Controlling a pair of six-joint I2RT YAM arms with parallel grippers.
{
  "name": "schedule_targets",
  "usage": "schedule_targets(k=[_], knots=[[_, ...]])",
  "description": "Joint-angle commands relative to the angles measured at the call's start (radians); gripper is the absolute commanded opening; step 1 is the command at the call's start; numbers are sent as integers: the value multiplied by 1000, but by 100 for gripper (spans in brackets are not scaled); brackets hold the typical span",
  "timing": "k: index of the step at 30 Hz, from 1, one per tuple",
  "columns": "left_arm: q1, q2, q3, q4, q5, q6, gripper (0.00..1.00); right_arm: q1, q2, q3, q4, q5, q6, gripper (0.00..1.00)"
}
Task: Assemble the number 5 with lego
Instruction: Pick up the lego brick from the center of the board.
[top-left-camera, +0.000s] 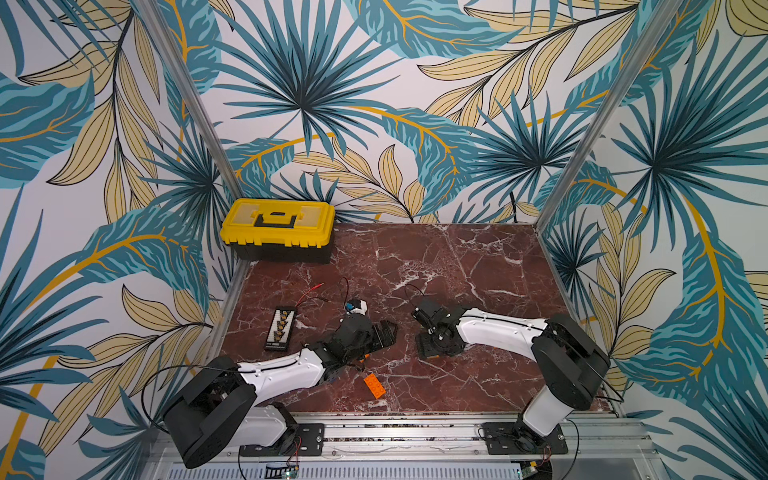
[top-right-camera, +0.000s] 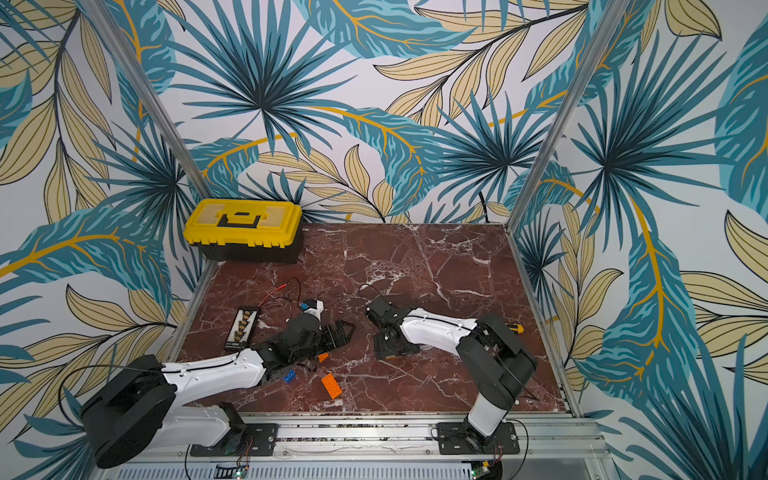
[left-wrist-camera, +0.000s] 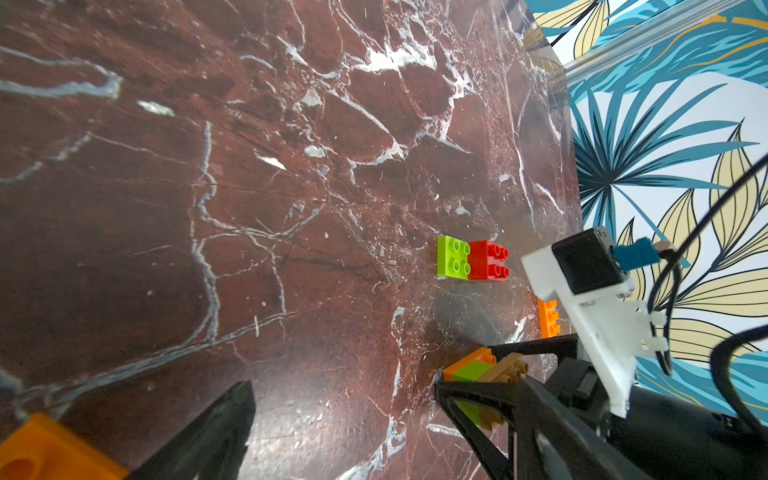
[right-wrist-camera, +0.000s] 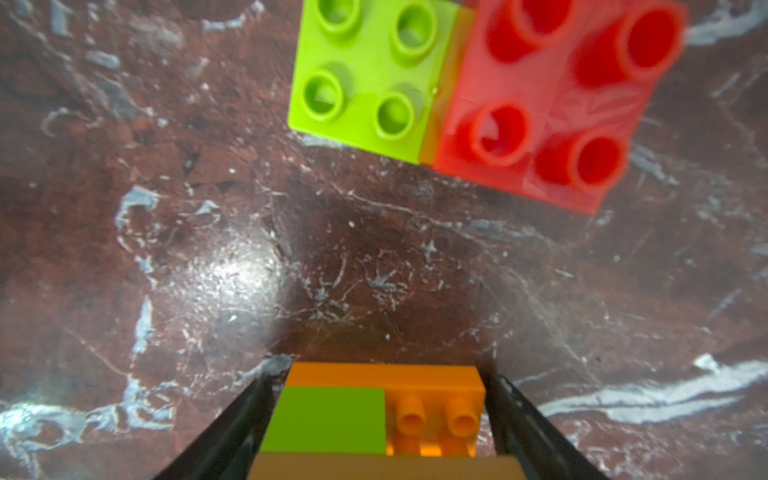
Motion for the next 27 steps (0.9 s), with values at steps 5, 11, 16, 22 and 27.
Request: schedule_targets(k=[5, 11, 16, 22, 27], knots=[[5, 18, 40, 19, 14, -4, 100, 5, 36, -66, -60, -42, 29, 82], [5, 21, 40, 19, 16, -7, 100, 5, 50, -68, -52, -56, 37, 79], [4, 23, 43, 19, 19, -8, 100, 5, 38, -67, -50, -56, 40, 74], [5, 22, 45, 17, 21, -8, 100, 5, 30, -56, -65, -33, 50, 70], [5, 22, 46, 12, 23, -8, 100, 5, 18, -44, -86, -12, 53, 69]])
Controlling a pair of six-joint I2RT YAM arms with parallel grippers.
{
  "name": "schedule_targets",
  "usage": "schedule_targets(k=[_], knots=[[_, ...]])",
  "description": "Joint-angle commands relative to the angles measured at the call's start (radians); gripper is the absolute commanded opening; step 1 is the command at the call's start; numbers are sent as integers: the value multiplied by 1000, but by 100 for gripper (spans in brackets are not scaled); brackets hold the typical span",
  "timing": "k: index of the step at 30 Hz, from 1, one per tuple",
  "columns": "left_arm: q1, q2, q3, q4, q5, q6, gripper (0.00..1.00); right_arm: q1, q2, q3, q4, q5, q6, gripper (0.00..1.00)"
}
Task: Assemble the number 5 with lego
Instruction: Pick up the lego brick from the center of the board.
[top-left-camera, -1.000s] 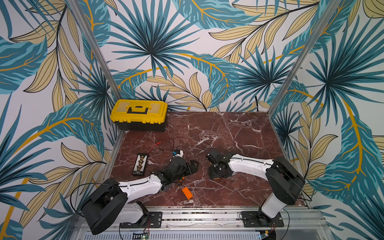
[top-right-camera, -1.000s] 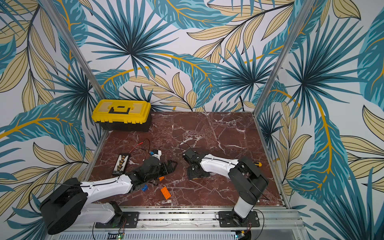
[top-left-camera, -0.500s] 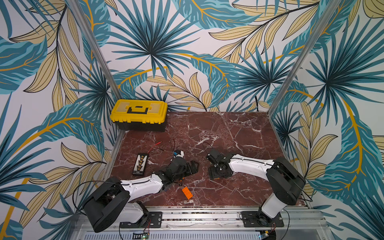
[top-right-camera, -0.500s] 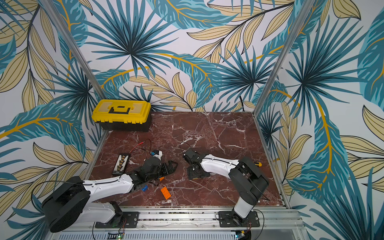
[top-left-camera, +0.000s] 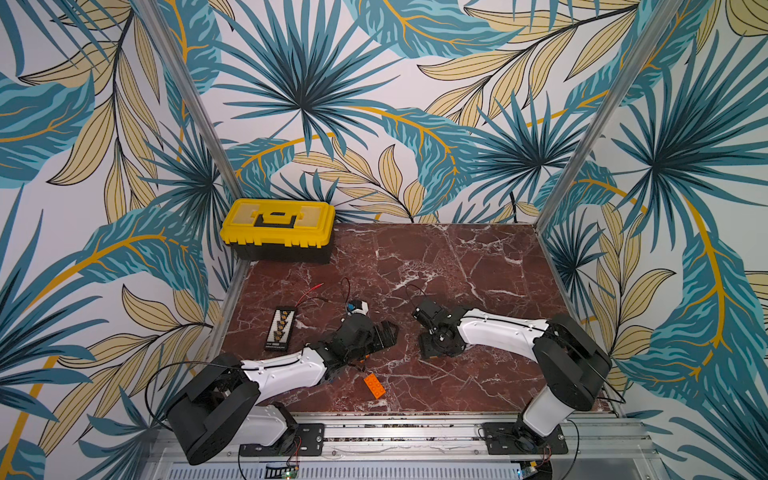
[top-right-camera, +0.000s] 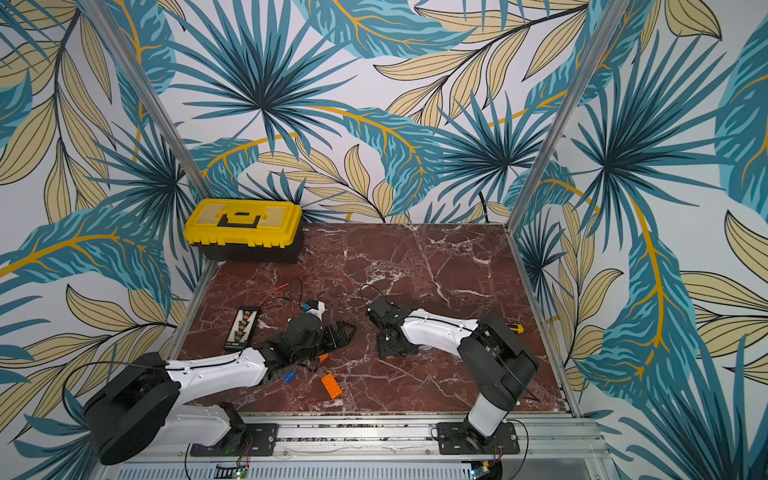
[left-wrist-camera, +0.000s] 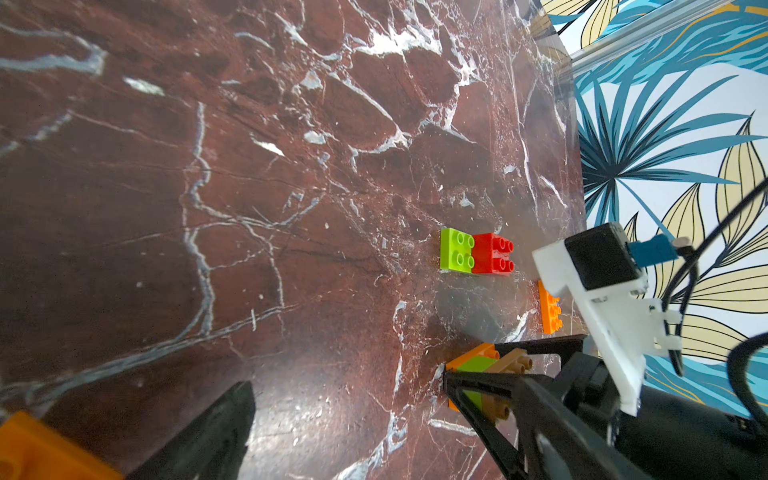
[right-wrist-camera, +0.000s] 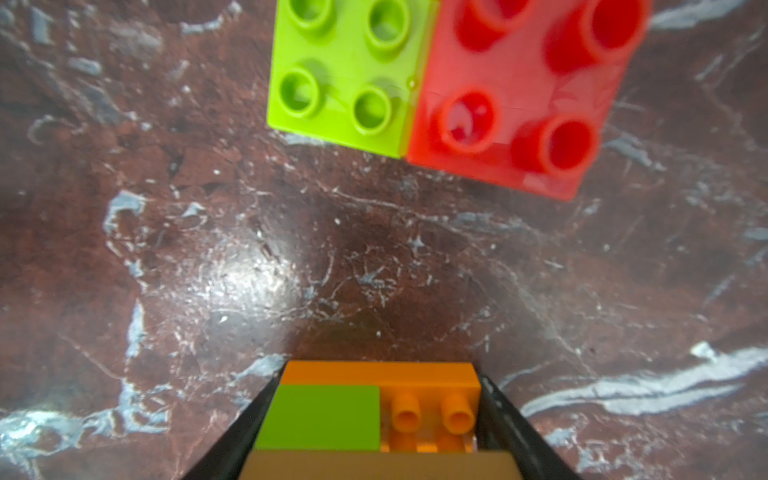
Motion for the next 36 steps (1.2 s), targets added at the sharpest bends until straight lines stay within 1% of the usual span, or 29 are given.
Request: schedule_targets(k=[1, 15, 26, 36], knots=[[5, 5, 44, 11, 4, 1, 100, 5, 23, -35, -89, -14, 22, 69], [5, -1, 59, -7, 7, 17, 100, 5, -65, -8, -109, -13, 33, 68], [5, -12, 101, -54, -2, 71, 100, -6, -180, 62, -190, 51, 14, 68], [11, 38, 159, -42, 18, 120, 100, -47, -174, 178, -245, 52, -29, 68]])
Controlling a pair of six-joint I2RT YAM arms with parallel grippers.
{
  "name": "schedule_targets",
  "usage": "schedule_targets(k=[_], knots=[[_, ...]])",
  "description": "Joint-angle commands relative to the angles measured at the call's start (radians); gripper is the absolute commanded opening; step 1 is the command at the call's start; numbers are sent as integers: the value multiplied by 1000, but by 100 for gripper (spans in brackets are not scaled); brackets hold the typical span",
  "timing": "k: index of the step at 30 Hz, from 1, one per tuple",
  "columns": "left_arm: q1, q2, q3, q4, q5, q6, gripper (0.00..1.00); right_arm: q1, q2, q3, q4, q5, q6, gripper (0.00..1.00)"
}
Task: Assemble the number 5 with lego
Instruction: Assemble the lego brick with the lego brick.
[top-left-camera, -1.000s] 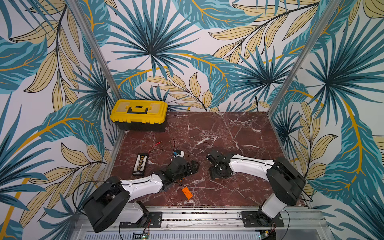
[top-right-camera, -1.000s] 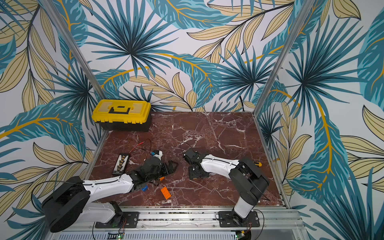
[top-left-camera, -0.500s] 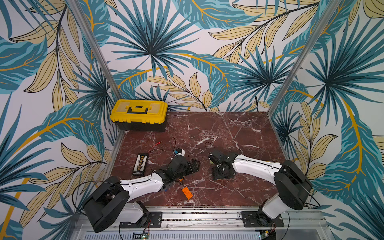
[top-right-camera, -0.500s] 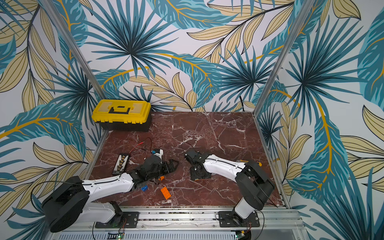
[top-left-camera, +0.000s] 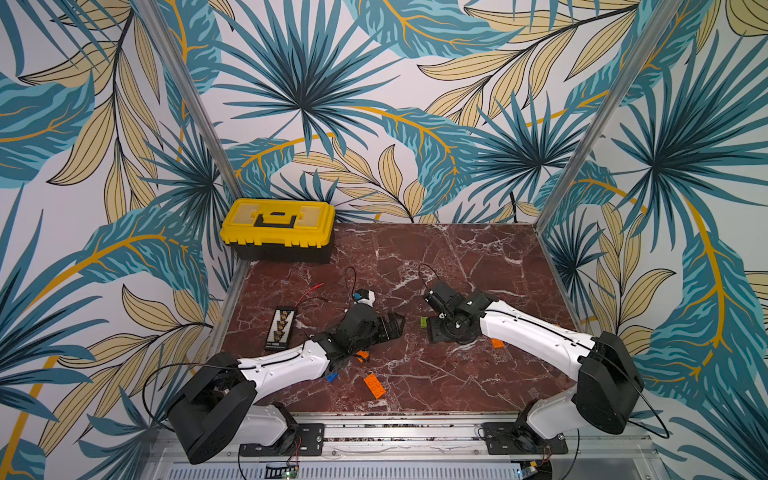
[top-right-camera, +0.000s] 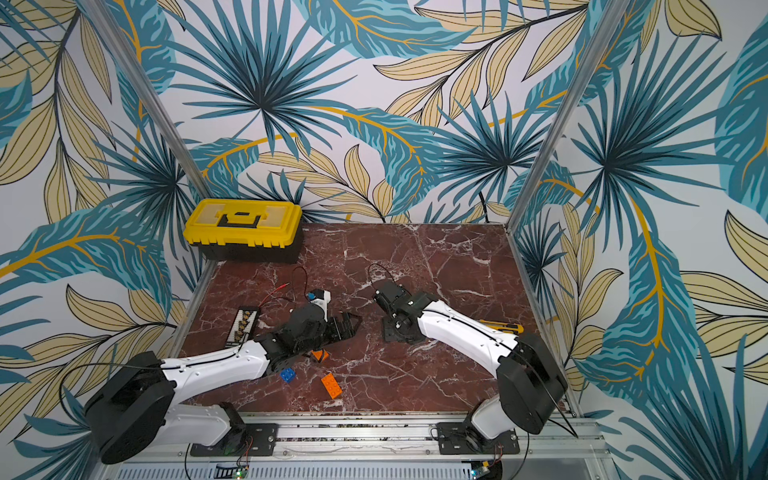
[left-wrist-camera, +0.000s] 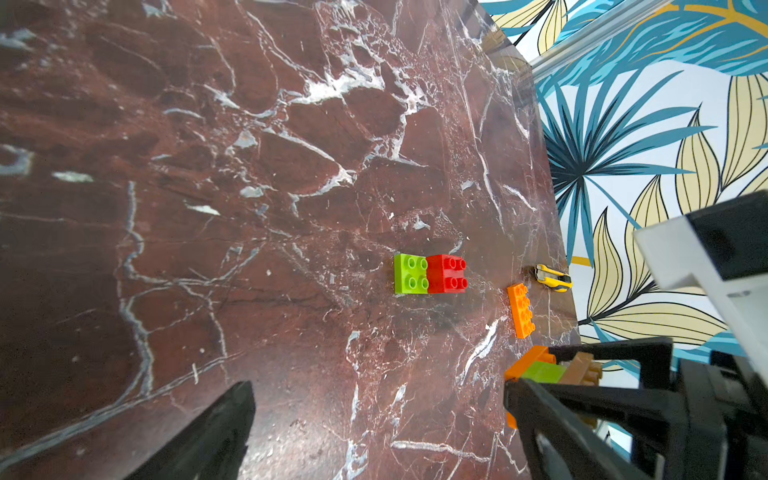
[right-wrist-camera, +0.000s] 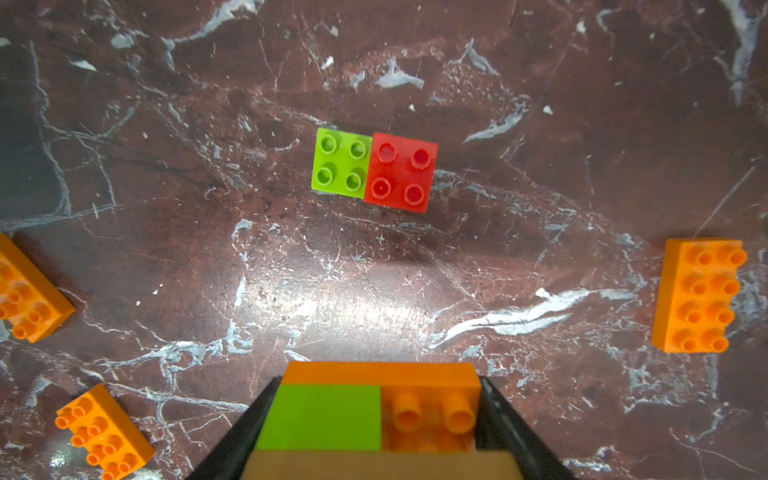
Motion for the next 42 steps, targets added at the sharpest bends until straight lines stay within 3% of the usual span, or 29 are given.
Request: schedule_targets(k=[1, 42], knots=[[9, 31, 51, 5, 19, 37, 100, -7, 3, 40, -45, 13, -25, 68], [42, 83, 191, -38, 39, 94, 100, -99, 178, 315, -103, -28, -151, 68]])
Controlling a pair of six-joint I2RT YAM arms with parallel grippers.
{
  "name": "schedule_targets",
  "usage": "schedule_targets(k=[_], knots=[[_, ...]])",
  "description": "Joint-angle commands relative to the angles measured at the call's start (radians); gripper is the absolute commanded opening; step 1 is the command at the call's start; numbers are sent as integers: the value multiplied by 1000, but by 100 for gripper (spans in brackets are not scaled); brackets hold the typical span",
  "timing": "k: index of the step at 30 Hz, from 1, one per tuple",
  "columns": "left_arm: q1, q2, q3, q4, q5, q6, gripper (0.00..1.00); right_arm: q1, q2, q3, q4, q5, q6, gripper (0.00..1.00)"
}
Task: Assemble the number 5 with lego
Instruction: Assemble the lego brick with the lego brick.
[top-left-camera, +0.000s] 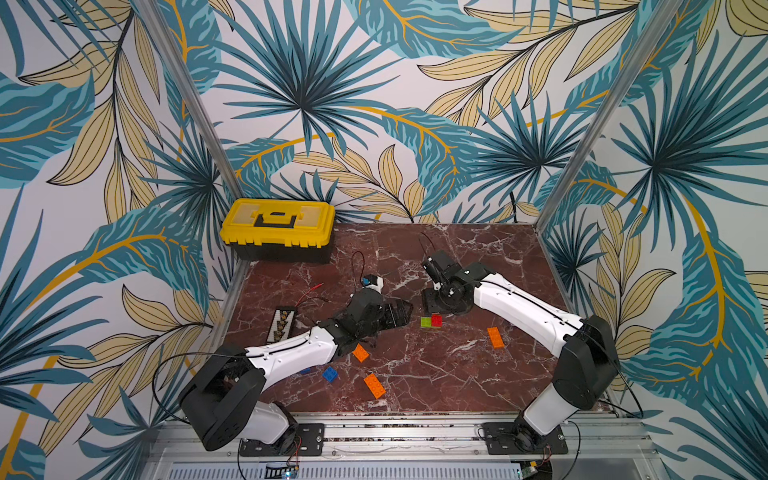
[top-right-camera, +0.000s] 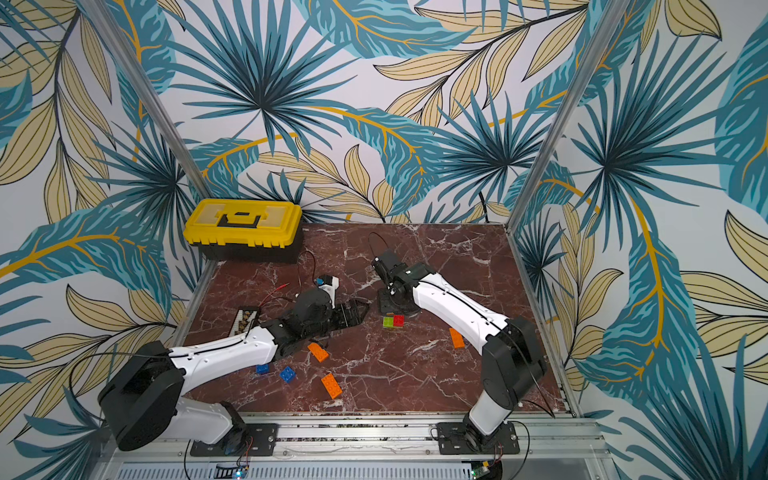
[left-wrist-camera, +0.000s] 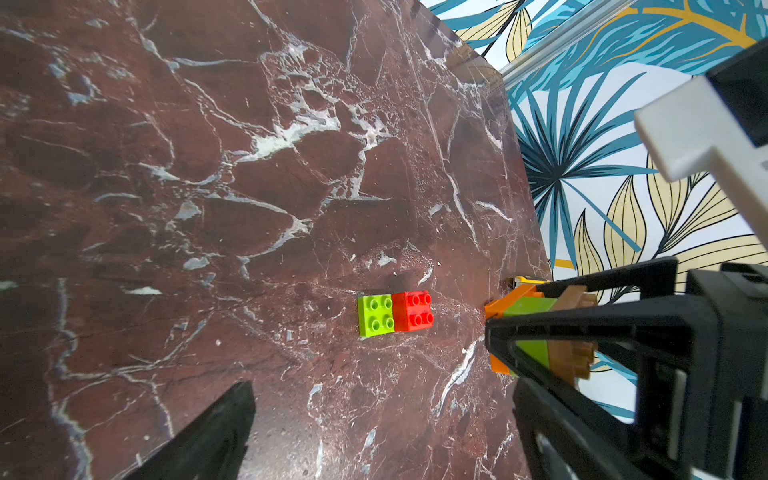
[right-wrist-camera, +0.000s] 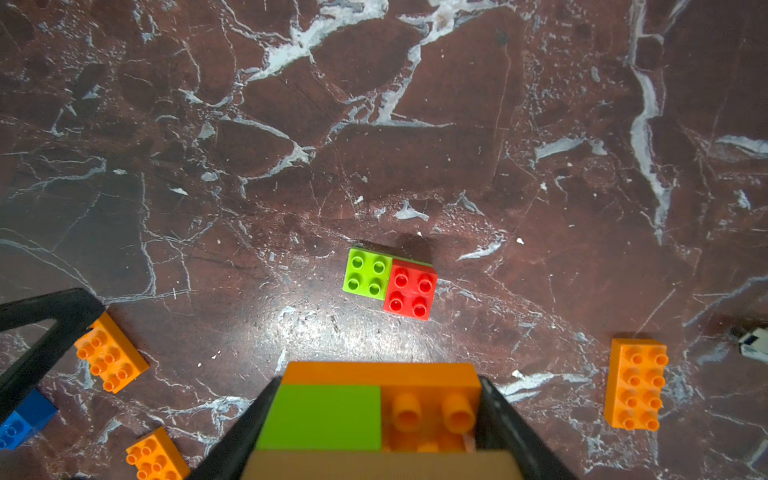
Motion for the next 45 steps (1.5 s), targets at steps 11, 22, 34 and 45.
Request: schedule_targets(k=[11, 22, 34, 45], knots=[[47, 18, 52, -7, -3, -11, 100, -17, 99, 119, -56, -15, -28, 68], [64, 48, 39, 31, 45, -48, 100, -32, 172, 105, -55, -19, 37, 68], [63, 169, 89, 63, 152, -88, 100, -32, 190, 18, 9, -22, 133, 68], [63, 174, 92, 65, 156, -90, 100, -32, 178, 2, 28, -18, 147, 68]])
